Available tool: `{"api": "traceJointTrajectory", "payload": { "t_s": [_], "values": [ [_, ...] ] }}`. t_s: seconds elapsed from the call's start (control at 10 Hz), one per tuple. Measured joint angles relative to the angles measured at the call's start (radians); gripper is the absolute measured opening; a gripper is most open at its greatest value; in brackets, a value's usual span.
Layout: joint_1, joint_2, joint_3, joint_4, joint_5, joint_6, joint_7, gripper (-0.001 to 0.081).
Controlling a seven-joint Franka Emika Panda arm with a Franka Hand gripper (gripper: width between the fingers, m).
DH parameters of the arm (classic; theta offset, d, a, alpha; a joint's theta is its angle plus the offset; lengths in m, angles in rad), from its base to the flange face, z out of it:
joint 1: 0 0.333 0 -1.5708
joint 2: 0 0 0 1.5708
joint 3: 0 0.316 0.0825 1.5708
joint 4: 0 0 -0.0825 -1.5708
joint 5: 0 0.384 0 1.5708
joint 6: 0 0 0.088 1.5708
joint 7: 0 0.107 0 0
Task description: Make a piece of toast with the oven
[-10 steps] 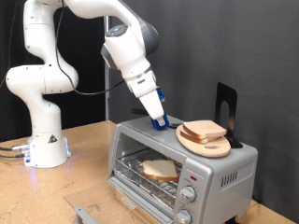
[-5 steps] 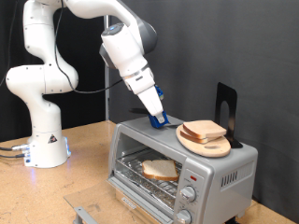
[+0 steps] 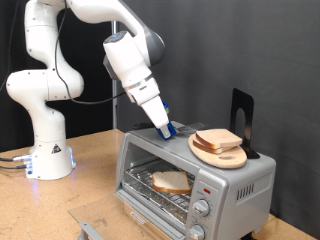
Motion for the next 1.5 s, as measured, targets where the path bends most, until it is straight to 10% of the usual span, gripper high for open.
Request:
{"api": "traceJointTrajectory", "payload": {
  "t_s": [1.5],
  "values": [
    [0.017,-0.079,0.005,0.043,0.041,-0.15,0.131,0.0808]
  ]
}}
